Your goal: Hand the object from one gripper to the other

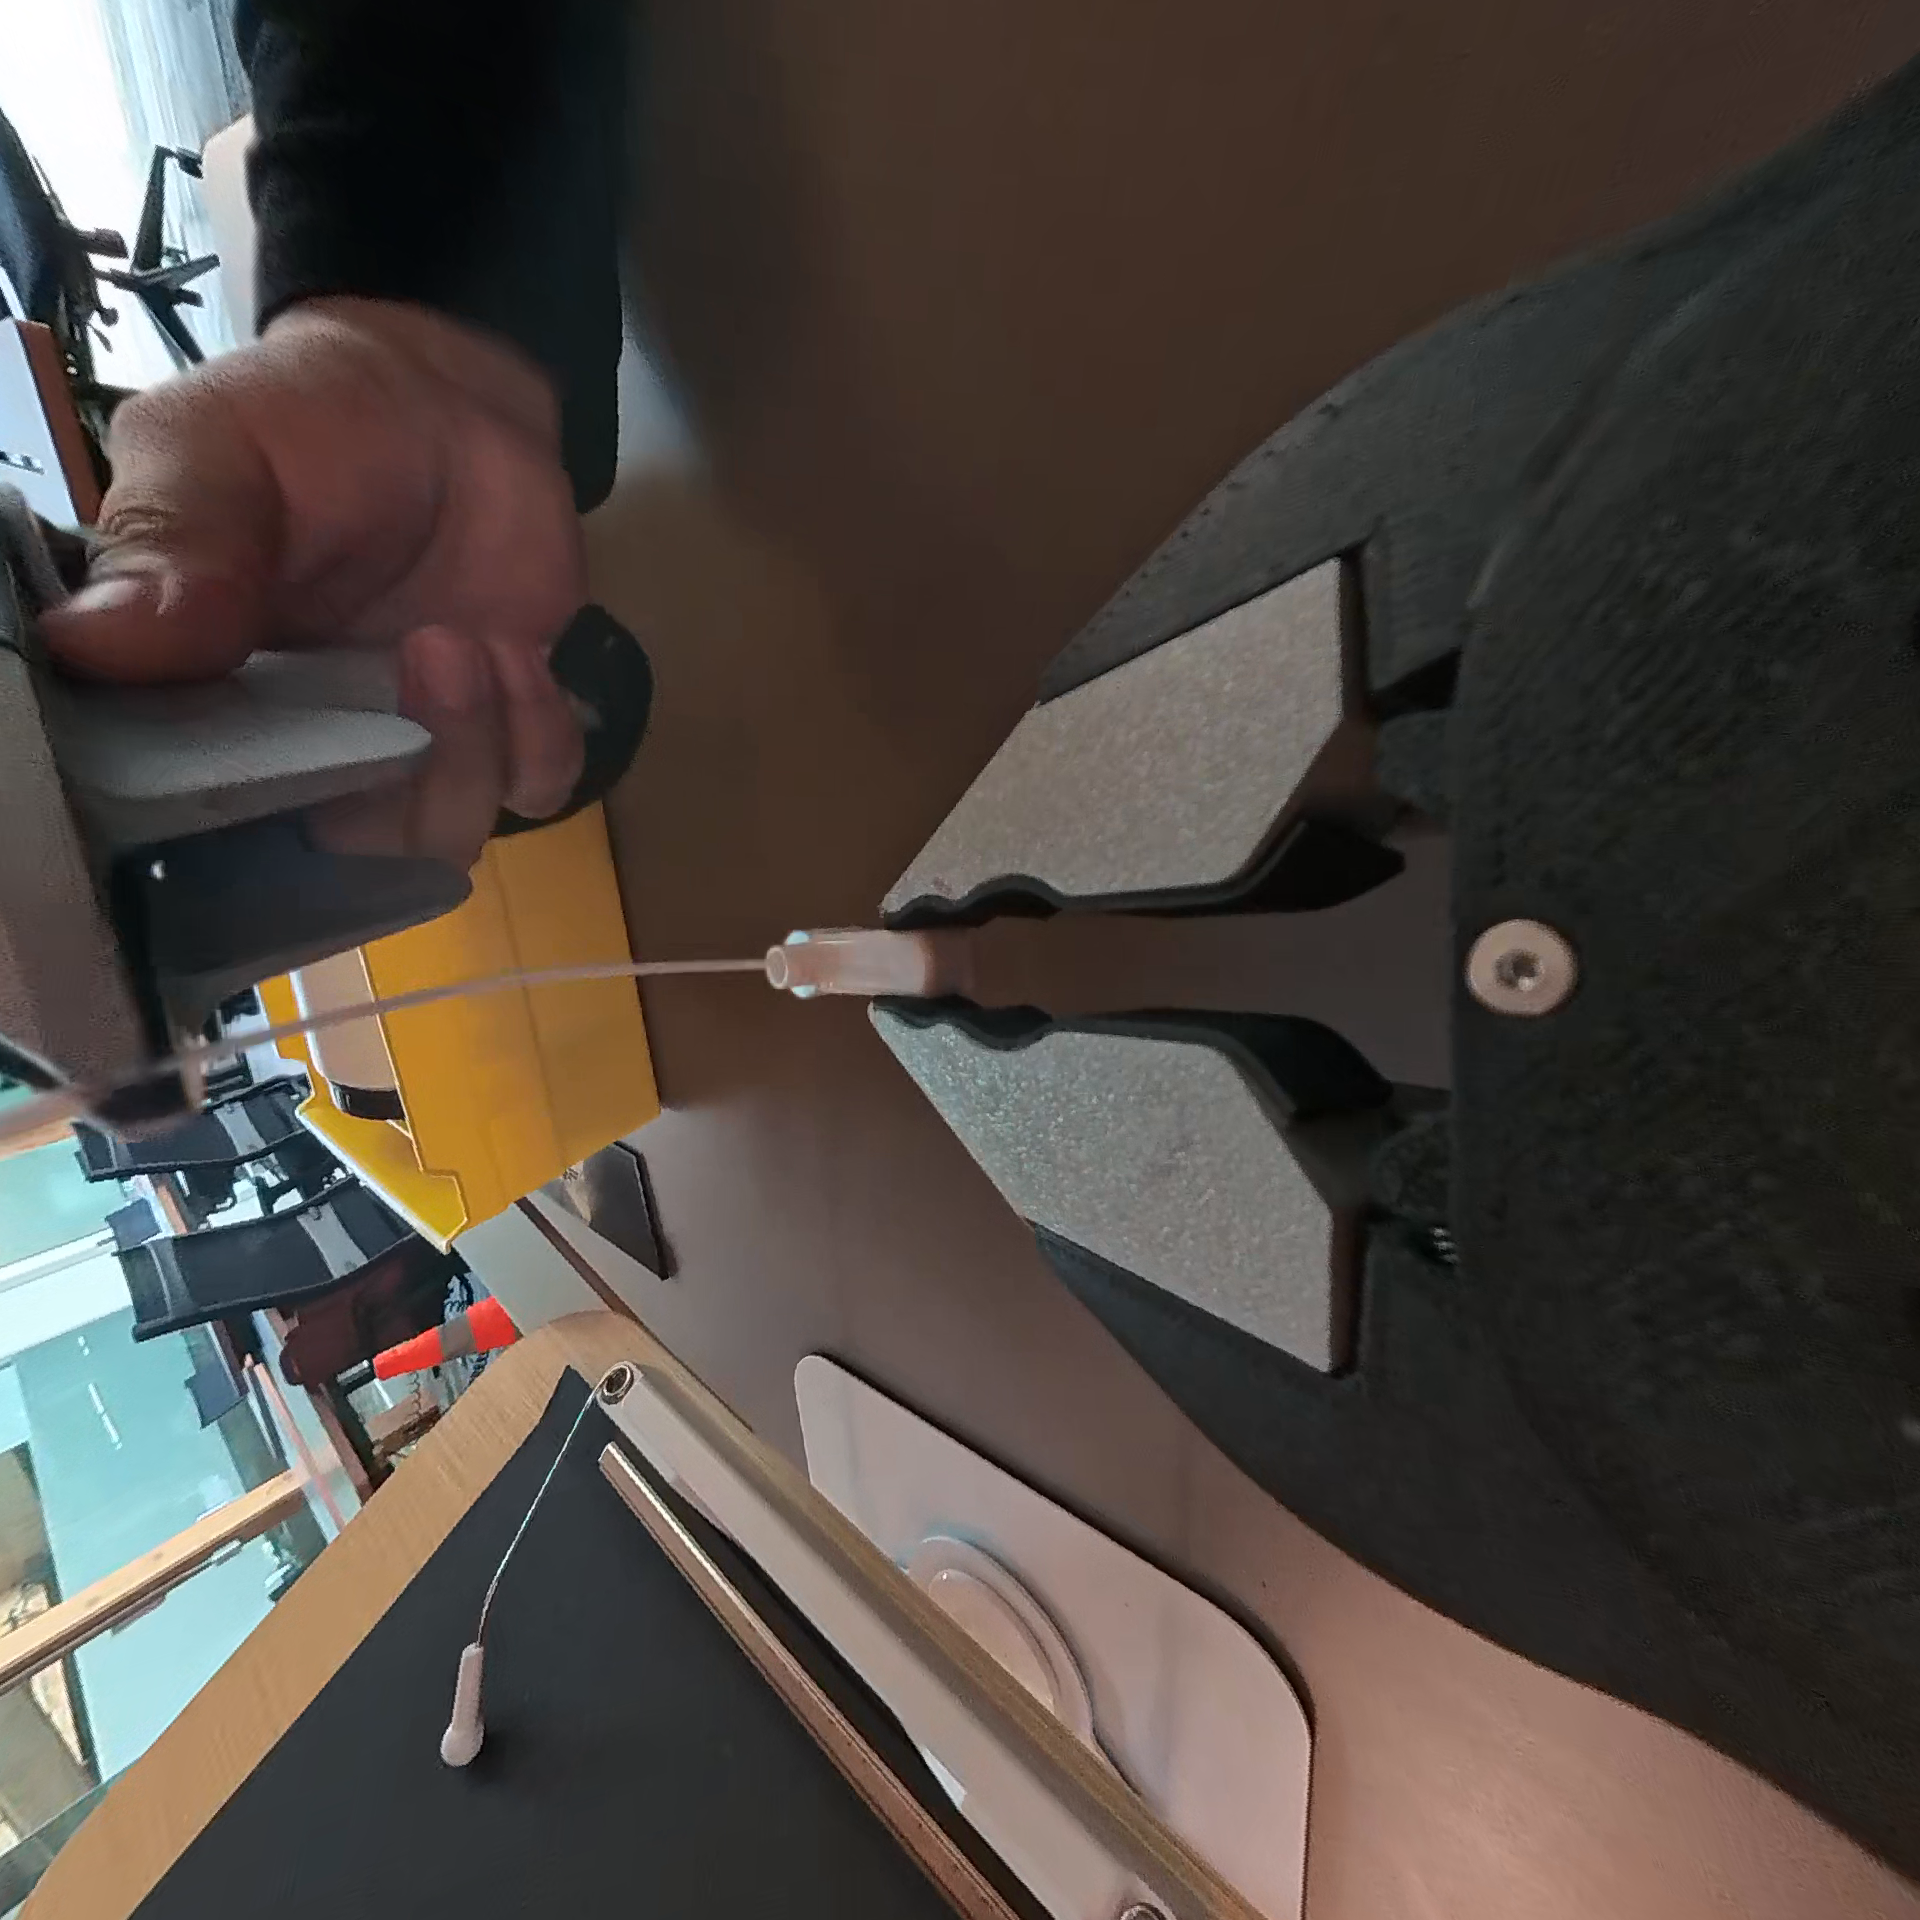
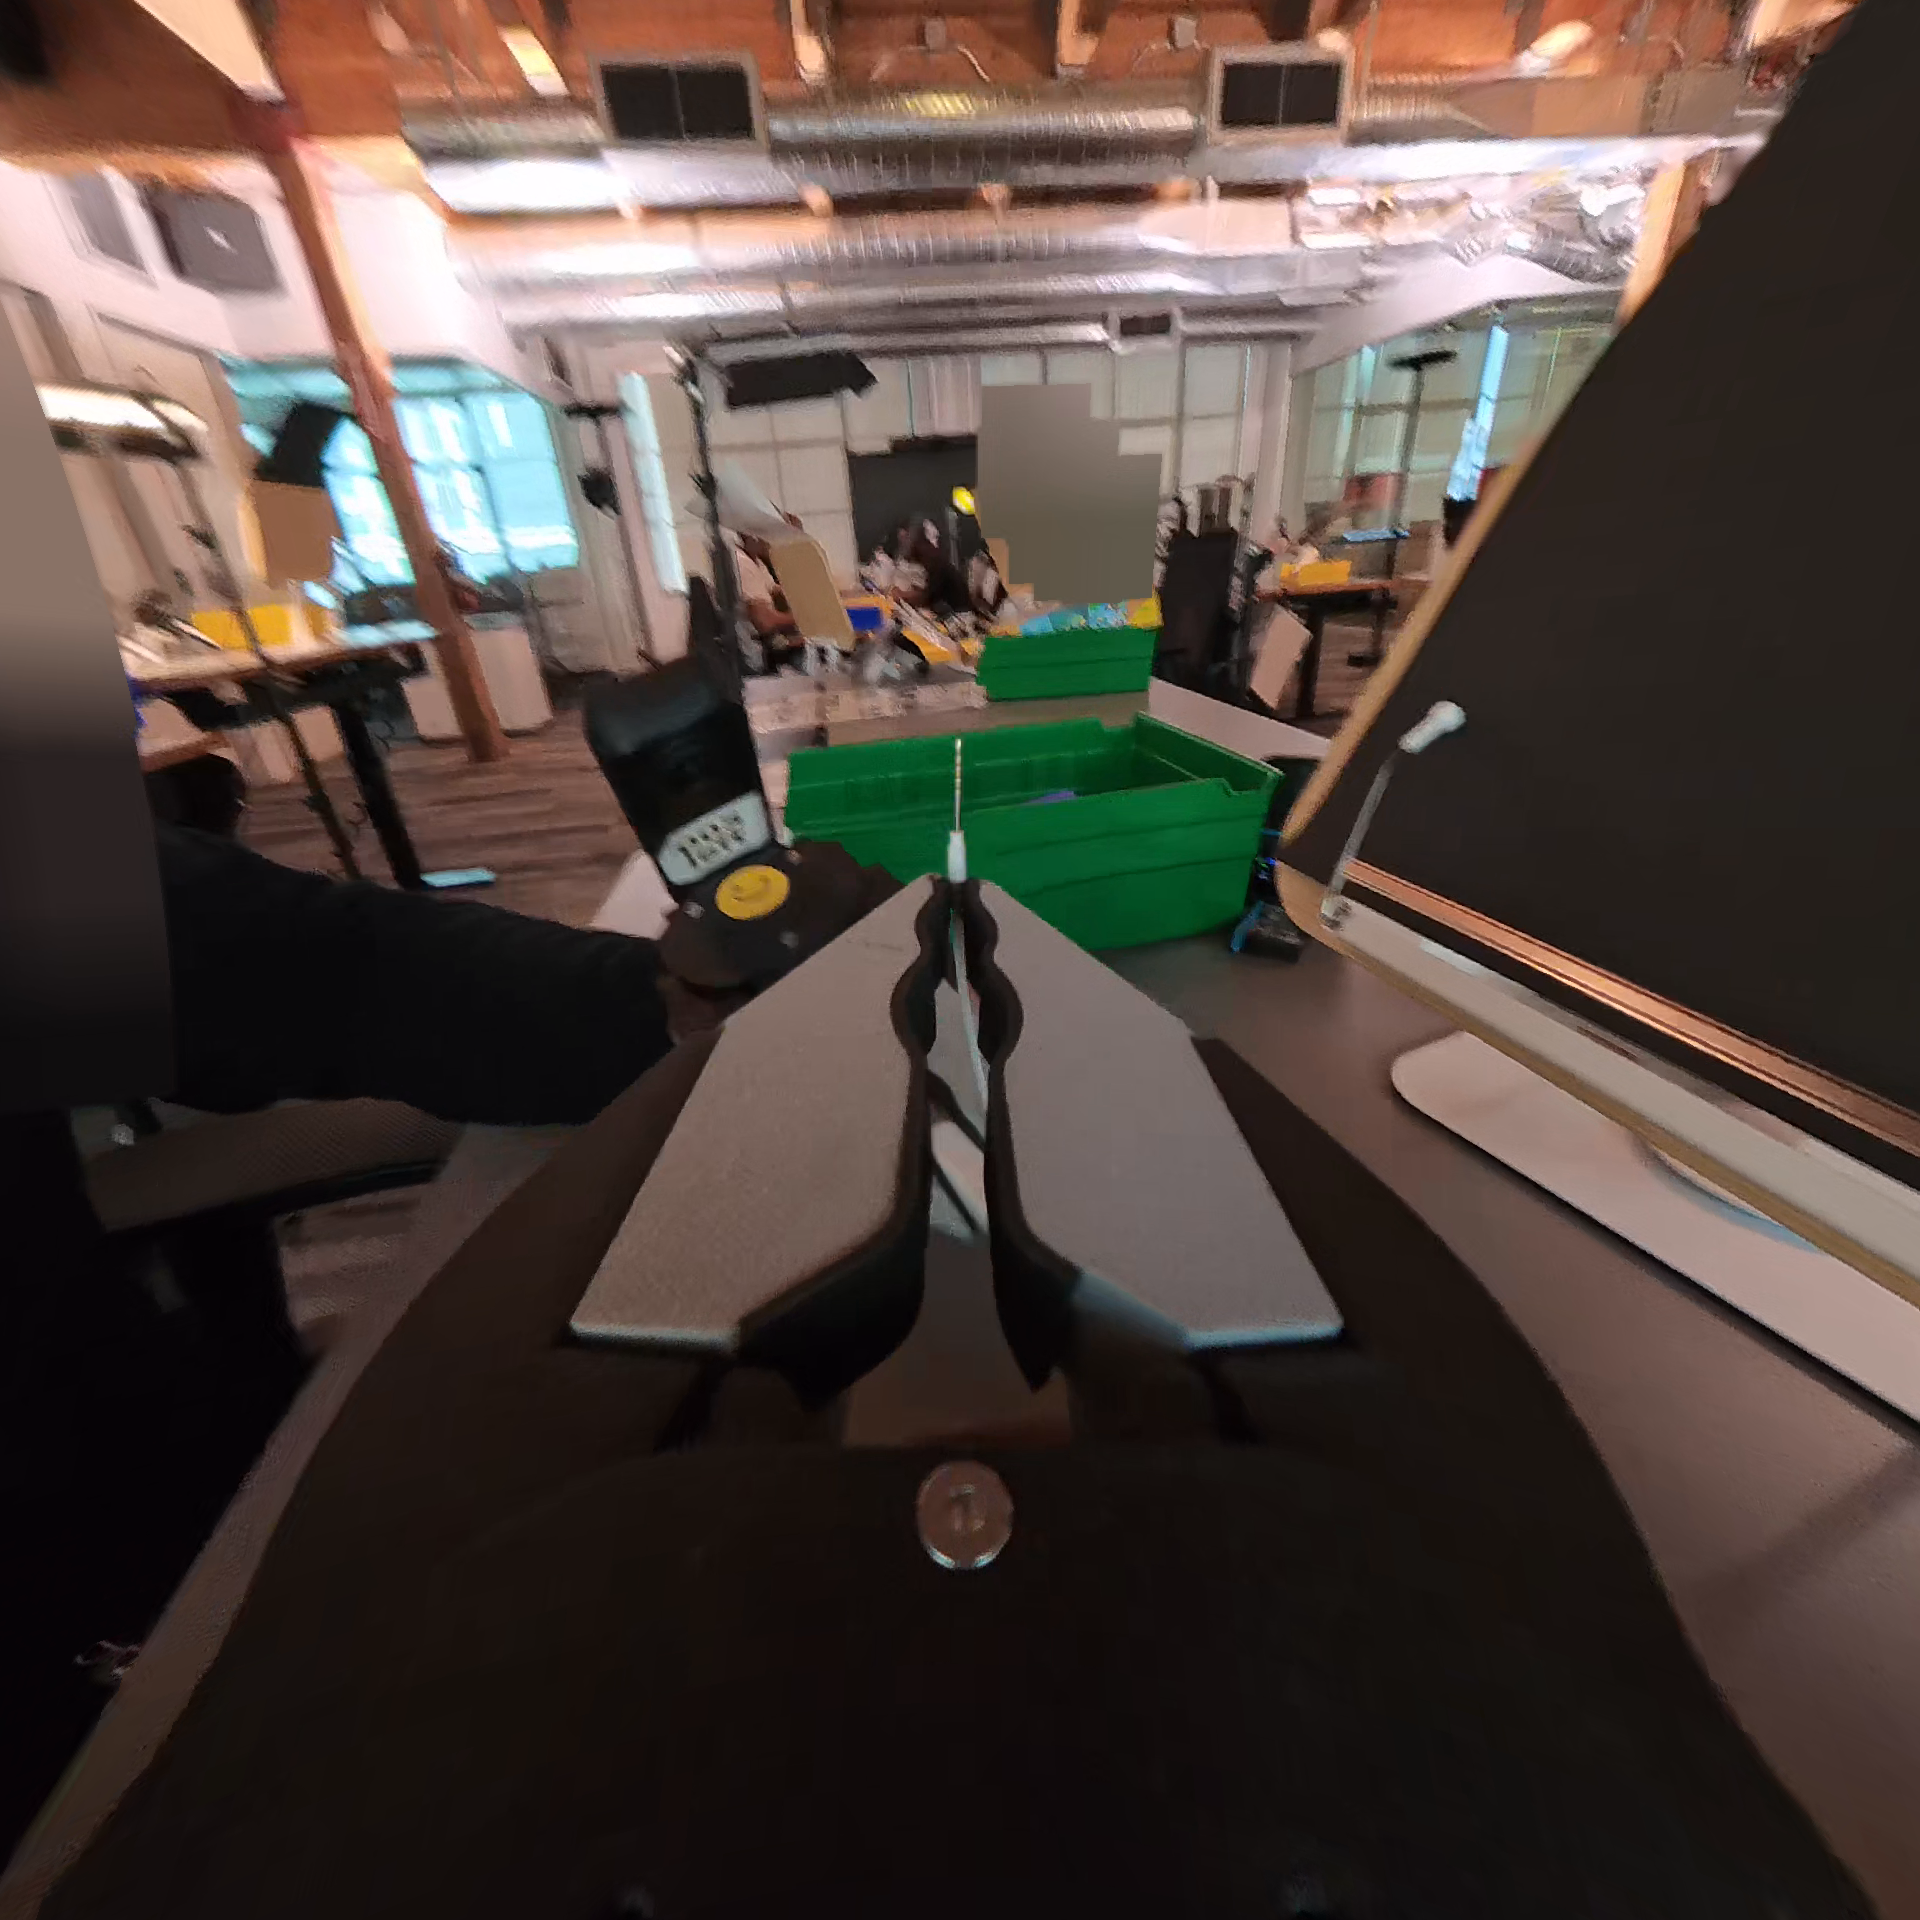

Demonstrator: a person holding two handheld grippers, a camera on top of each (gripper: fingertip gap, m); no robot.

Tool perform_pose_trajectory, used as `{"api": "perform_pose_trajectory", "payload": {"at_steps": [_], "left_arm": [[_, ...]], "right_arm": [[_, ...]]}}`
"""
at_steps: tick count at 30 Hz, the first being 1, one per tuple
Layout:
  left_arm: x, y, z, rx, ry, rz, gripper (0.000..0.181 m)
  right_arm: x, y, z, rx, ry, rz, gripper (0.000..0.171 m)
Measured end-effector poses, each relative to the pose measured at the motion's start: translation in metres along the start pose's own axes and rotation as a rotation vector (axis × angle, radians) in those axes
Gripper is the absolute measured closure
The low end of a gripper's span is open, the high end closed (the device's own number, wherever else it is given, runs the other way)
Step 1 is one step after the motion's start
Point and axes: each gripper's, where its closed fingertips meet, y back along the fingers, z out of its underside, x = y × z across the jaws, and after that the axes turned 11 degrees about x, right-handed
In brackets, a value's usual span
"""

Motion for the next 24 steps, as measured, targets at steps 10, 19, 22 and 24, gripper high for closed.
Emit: {"api": "perform_pose_trajectory", "payload": {"at_steps": [10, 19, 22, 24], "left_arm": [[-0.019, 0.004, 0.013, -0.079, -0.033, -0.079, 0.172], [-0.020, 0.006, 0.015, -0.084, -0.030, -0.074, 0.172], [-0.017, 0.004, 0.016, -0.085, -0.031, -0.057, 0.172], [-0.015, 0.004, 0.013, -0.073, -0.007, -0.046, 0.172]], "right_arm": [[0.037, 0.034, 0.050, -0.510, 0.343, 0.192, 0.171], [0.029, 0.035, 0.094, -0.721, 0.408, 0.124, 0.171], [0.028, 0.037, 0.108, -0.784, 0.407, 0.110, 0.171], [0.030, 0.041, 0.116, -0.830, 0.436, 0.111, 0.171]]}}
